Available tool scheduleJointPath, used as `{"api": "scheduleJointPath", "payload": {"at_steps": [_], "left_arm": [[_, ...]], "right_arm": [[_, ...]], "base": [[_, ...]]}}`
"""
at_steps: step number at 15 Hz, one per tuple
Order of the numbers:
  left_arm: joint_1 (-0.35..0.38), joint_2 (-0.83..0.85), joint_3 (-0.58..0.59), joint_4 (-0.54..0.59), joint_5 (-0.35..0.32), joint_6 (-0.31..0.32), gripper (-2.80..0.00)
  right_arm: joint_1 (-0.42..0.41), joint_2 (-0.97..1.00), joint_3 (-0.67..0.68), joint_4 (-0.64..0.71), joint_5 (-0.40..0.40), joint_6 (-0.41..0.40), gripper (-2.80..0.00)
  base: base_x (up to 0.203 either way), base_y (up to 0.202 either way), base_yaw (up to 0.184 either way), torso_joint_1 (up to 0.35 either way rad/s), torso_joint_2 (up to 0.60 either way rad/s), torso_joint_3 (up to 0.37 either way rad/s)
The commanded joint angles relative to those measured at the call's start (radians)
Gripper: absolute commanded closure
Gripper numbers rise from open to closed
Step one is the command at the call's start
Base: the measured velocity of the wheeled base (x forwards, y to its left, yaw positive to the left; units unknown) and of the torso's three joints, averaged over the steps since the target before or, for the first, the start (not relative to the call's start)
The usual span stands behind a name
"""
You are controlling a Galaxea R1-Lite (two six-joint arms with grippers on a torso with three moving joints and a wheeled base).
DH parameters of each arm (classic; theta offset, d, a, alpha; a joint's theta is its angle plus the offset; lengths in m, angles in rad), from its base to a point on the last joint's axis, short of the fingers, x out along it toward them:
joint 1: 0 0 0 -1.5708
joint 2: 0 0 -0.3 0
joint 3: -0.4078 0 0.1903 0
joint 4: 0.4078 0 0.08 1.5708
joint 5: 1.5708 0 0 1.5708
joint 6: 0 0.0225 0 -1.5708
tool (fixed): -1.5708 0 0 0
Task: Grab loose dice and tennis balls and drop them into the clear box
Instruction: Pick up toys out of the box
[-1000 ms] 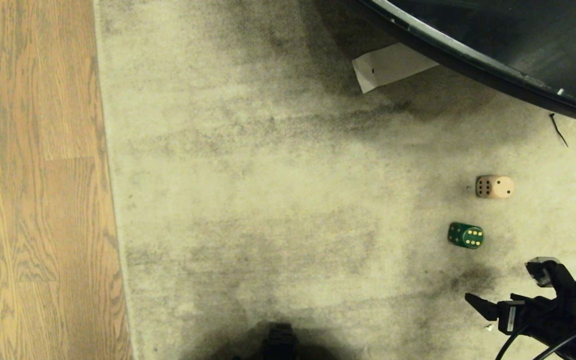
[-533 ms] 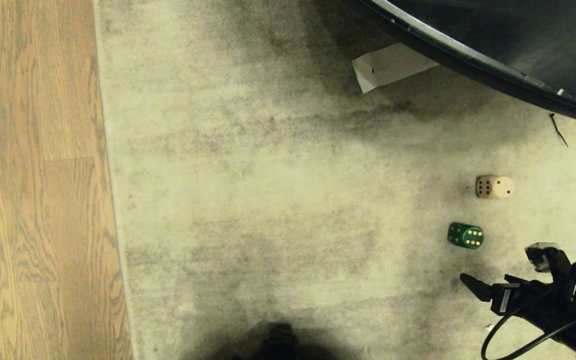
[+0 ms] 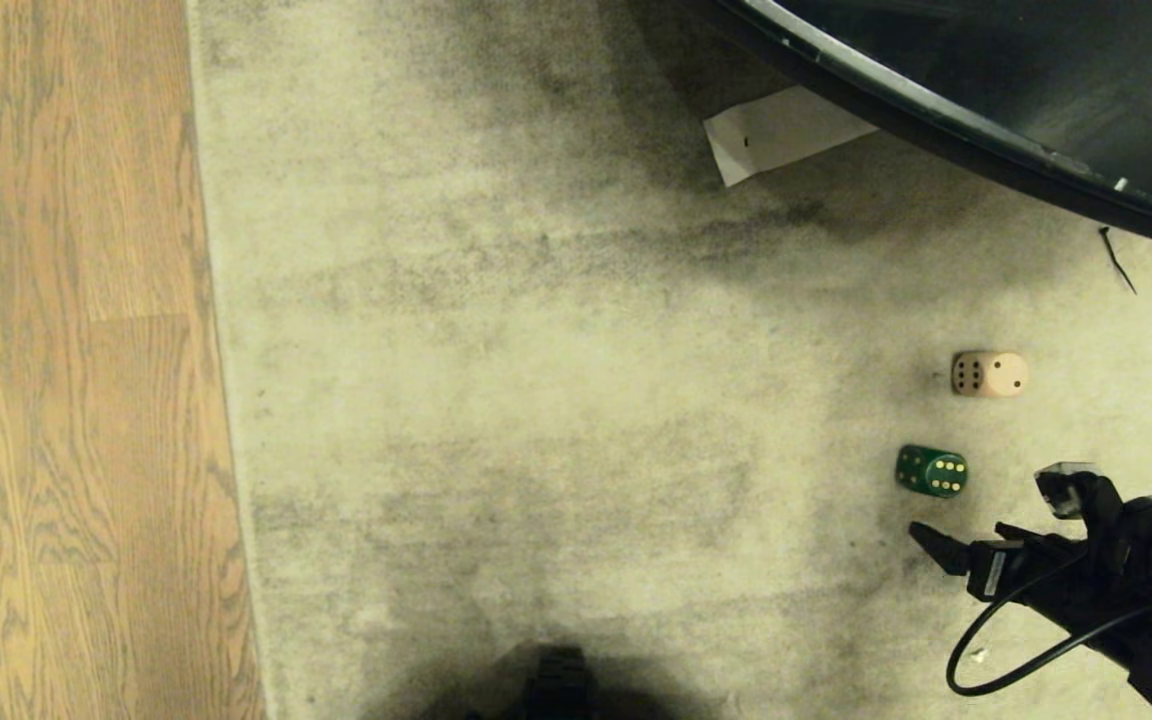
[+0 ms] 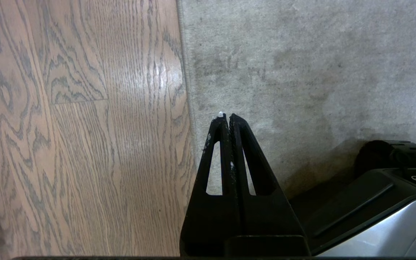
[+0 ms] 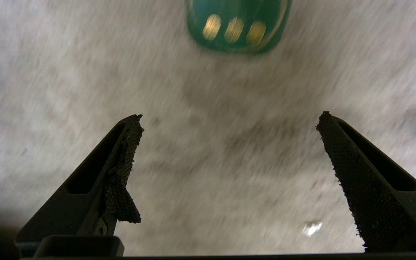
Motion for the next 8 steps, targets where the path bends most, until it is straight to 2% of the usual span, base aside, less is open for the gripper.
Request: {"api": "scheduleJointPath", "payload": {"at_steps": [1,8], "left_arm": [[0.0,0.0,0.003,0.0,0.001,0.0,0.0],[0.0,0.0,0.002,0.0,0.001,0.01,0.0]], "right_arm": [[0.004,0.008,-0.028,-0.007,-0.017,0.0,-2.8],[0.011,0.055,-0.103,-0.004,-0.027,0.001,-2.8]], "base": [[0.0,0.0,0.0,0.0,0.0,0.0],[0.0,0.0,0.0,0.0,0.0,0.0]]}}
